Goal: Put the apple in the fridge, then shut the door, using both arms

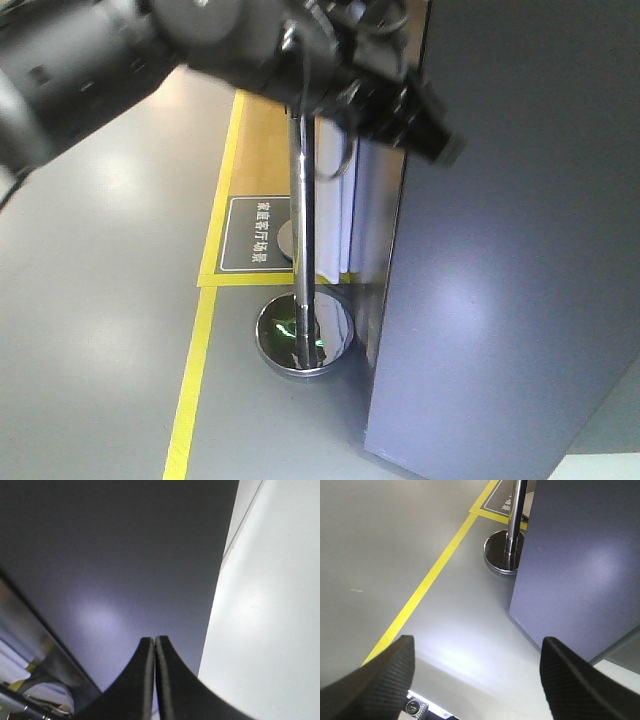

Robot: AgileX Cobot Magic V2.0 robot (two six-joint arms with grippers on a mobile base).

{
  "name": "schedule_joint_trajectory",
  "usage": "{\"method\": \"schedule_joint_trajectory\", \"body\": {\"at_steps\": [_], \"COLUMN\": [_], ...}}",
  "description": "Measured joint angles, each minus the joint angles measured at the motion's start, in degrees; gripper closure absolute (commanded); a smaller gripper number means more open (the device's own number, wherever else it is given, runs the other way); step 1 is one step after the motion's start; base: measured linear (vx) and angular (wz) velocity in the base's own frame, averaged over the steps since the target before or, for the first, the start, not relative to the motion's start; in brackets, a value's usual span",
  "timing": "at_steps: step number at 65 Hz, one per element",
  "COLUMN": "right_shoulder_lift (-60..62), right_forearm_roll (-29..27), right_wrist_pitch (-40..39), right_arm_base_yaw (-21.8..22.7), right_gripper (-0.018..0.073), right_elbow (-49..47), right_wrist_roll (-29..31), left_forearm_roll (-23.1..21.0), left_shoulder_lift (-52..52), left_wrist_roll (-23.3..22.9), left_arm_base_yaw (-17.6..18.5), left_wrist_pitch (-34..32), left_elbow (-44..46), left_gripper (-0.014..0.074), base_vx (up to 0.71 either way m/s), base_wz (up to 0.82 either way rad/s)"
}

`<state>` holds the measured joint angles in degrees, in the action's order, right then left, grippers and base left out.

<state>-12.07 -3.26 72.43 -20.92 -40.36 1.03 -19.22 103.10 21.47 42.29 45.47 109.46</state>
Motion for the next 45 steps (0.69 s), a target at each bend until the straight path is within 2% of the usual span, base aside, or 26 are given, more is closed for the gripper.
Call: {"method": "schedule_joint_trajectory", "body": {"at_steps": [22, 33, 45], "right_shoulder_lift": [0.0, 0.0, 0.0], "right_forearm_roll": [-0.1, -0.1, -0.1], "right_wrist_pitch": [-0.5, -2.7, -3.4], "right_arm_base_yaw": [0.0, 0.0, 0.0], "right_gripper": [0.0062, 0.0062, 0.0062], "right_elbow": [0.0, 0.0, 0.0], "right_wrist_roll": [0.0, 0.0, 0.0], "left_forearm_roll": [0.7, 0.7, 0.7], "left_shoulder_lift": [-22.8, -34.6, -44.3], "left_wrist_roll": [-0.3, -0.3, -0.4], "left_arm_base_yaw": [-0.7, -0.7, -0.7], "left_wrist_pitch": [-18.4, -21.0, -21.2], "left_elbow": [-35.7, -48.8, -58.3], "left_gripper": [0.0602, 0.0602, 0.0602], "base_vx": [0.00, 0.00, 0.00], "base_wz": [0.00, 0.00, 0.00]}}
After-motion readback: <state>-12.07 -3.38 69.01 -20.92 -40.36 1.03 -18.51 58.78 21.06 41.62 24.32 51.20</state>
